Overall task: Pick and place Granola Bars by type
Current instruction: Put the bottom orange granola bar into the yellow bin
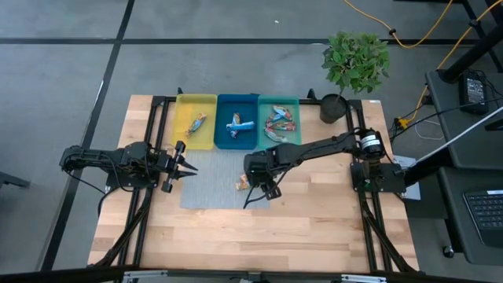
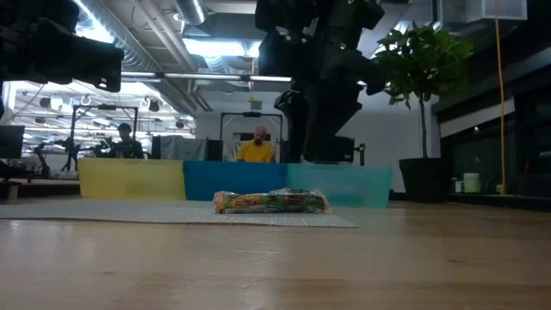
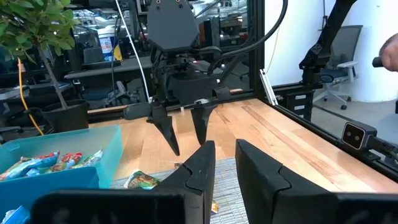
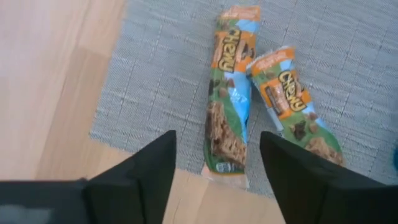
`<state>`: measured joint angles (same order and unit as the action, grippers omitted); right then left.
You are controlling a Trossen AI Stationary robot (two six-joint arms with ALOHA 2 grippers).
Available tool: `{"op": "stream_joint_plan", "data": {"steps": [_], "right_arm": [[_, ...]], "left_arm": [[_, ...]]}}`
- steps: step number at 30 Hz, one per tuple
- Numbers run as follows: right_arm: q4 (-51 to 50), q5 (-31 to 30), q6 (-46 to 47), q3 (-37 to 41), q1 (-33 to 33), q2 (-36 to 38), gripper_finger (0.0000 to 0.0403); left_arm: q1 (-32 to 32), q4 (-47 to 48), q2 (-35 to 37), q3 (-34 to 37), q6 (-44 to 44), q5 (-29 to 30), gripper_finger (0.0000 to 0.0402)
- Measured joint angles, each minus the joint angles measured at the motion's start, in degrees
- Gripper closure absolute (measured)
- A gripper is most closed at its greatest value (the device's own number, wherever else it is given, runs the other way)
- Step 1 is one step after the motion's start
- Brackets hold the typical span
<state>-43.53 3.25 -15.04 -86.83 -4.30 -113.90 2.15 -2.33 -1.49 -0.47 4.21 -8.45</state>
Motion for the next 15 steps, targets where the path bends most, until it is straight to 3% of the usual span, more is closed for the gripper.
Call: {"op": "stream_joint_plan", "data": {"steps": [5, 15], "right_arm": [[1.66, -0.04, 2.60, 0.00, -0.04, -1.04, 0.0154], [2.03, -0.13, 5.42, 0.00, -0.04, -3.00, 0.0165]], "left_arm": [[0.00, 0.00, 0.01, 0.00, 0.00, 0.00, 0.0346], [0.00, -0.02, 0.02, -0.01, 0.00, 0.00, 0.0343]]}}
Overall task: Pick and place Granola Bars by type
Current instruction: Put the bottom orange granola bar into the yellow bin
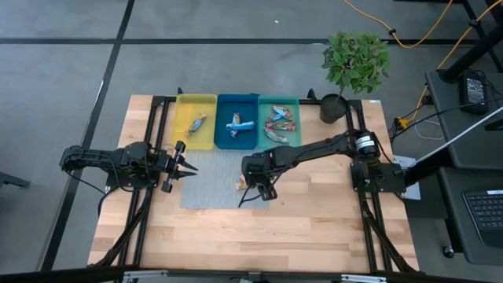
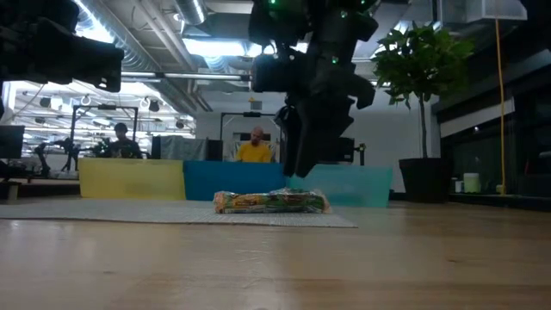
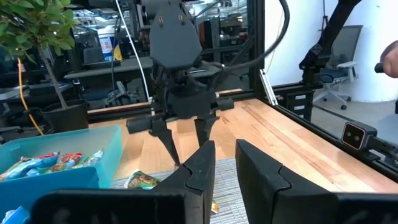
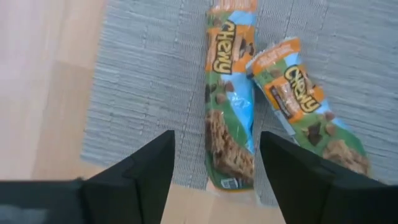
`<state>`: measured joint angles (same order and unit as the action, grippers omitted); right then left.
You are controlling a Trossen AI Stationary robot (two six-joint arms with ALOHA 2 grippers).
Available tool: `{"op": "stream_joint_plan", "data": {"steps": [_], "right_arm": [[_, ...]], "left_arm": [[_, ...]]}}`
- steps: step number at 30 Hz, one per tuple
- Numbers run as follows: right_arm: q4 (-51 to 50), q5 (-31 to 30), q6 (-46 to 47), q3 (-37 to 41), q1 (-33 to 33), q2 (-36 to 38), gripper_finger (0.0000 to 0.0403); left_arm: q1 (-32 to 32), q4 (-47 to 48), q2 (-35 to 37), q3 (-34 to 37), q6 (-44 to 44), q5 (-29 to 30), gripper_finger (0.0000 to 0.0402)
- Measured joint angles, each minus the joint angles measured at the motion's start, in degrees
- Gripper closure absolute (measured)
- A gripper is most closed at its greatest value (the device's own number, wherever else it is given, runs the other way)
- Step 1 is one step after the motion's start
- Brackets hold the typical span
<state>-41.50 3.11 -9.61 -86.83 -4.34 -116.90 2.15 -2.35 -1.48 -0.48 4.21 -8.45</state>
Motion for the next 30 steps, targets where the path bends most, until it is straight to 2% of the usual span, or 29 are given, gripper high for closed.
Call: {"op": "stream_joint_plan", "data": {"steps": [6, 10, 15, 19, 27, 30], "right_arm": [[0.19, -0.07, 0.23, 0.00, 0.02, -3.11, 0.0172], [0.85, -2.32, 0.38, 0.00, 0.20, -5.22, 0.0177], [2.11, -3.28, 1.88, -0.02, 0.48, -5.64, 0.0197], [4.39, -3.60, 3.14, 0.00, 0.55, -5.37, 0.0240], [4.80, -3.88, 3.19, 0.00, 0.59, -5.27, 0.0370], [4.79, -3.89, 3.18, 0.00, 0.59, -5.25, 0.0382]], "left_arm": [[0.00, 0.02, 0.00, 0.01, 0.00, 0.00, 0.0347], [0.00, 0.00, -0.01, -0.01, 0.00, 0.00, 0.0345], [0.00, 0.00, 0.00, 0.01, 0.00, 0.00, 0.0344], [0.00, 0.00, -0.02, 0.01, 0.00, 0.00, 0.0347], [0.00, 0.00, -0.02, 0.01, 0.00, 0.00, 0.0343], [0.00, 0.00, 0.00, 0.01, 0.00, 0.00, 0.0344]]}}
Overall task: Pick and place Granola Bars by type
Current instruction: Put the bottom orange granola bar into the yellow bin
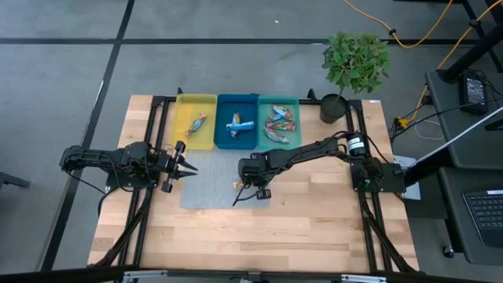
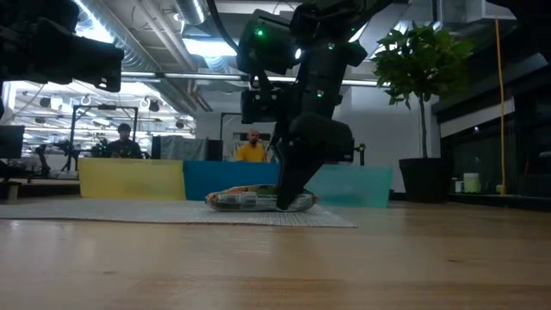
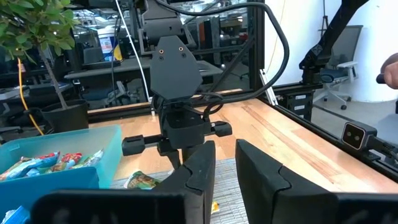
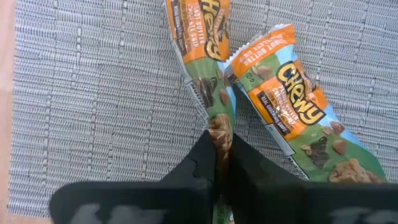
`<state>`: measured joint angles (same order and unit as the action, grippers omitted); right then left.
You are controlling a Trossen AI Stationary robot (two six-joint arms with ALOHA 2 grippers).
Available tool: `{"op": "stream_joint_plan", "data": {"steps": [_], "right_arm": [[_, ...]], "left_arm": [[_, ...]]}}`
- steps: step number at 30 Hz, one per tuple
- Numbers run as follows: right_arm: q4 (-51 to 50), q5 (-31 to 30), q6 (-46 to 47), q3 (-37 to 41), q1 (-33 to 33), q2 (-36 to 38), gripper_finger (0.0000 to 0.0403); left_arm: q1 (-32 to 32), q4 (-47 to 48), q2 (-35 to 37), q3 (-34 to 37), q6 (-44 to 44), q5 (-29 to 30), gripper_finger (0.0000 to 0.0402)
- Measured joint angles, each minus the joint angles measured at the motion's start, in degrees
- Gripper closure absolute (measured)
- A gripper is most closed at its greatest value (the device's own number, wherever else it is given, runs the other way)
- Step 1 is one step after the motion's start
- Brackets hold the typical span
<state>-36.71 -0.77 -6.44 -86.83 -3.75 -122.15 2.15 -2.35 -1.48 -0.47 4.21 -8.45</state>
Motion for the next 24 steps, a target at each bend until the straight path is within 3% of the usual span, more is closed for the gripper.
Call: {"op": "stream_joint_plan", "data": {"steps": [7, 12, 16, 21, 24], "right_arm": [[-1.49, -2.83, 0.21, 0.04, -0.57, 0.78, 0.0353], [-2.57, -5.07, 0.23, 0.04, -1.98, 3.55, 0.0383], [-3.01, -5.53, 0.36, 0.02, -3.38, 6.37, 0.0383], [-3.45, -11.53, 1.86, 0.00, -5.26, 9.80, 0.0364], [-3.27, -14.79, 2.14, 0.00, -6.04, 11.68, 0.0374]], "left_arm": [[0.00, 0.02, 0.00, -0.01, 0.00, 0.00, 0.0346], [0.00, 0.00, 0.00, -0.02, 0.00, 0.00, 0.0343], [0.00, 0.02, -0.02, 0.00, -0.02, 0.00, 0.0346], [0.00, -0.65, -0.02, 0.00, -0.02, 0.00, 0.0346], [0.00, -2.93, -0.01, 0.00, -1.57, 0.00, 0.0344]]}}
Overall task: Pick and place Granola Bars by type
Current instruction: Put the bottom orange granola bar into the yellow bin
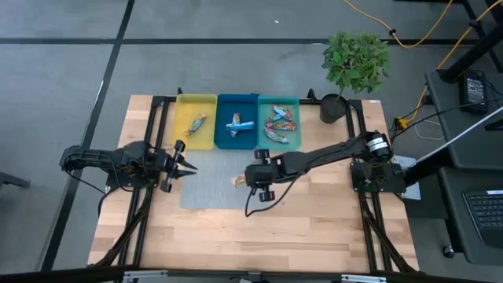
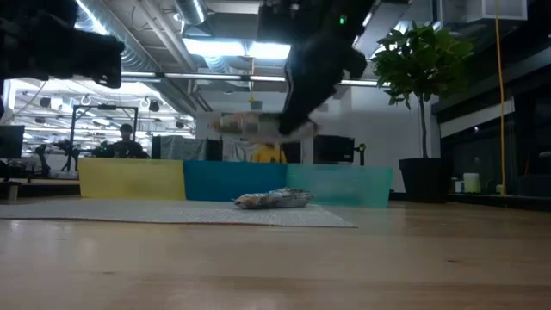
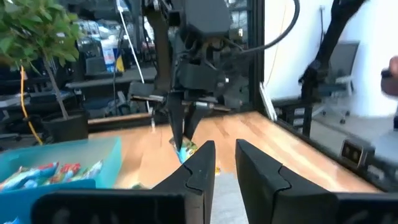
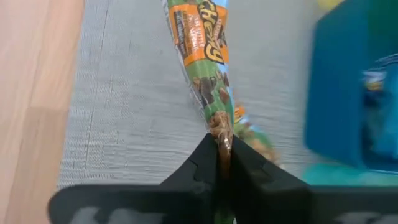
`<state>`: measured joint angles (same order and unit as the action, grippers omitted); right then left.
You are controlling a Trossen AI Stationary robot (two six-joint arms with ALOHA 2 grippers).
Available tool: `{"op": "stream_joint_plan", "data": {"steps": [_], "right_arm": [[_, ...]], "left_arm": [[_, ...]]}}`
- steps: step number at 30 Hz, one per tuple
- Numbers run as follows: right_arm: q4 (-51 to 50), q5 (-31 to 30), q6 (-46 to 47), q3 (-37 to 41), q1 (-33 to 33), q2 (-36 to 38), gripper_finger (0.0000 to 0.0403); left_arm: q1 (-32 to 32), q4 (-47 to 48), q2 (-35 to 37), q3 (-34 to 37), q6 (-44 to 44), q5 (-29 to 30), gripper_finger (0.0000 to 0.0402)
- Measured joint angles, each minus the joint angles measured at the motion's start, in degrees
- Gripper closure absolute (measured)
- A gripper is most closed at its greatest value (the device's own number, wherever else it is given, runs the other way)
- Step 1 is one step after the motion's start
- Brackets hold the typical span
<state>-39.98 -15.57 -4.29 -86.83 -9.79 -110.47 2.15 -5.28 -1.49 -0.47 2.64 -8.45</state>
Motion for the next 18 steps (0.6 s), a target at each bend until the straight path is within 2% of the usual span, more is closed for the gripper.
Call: {"op": "stream_joint_plan", "data": {"steps": [4, 11, 18], "right_arm": [[1.76, -2.79, 1.11, 0.00, -0.27, 1.86, 0.0384], [9.29, -2.87, 0.88, -0.02, -0.27, 2.64, 0.0371], [16.46, -2.87, -2.05, -0.02, -0.16, 2.64, 0.0385]], "left_arm": [[0.00, -2.39, -0.01, 0.00, -2.36, 0.34, 0.0344], [0.00, -7.24, 0.01, 0.00, -2.75, 1.84, 0.0349], [0.00, -7.57, -0.01, 0.00, -5.92, 1.48, 0.0345]]}}
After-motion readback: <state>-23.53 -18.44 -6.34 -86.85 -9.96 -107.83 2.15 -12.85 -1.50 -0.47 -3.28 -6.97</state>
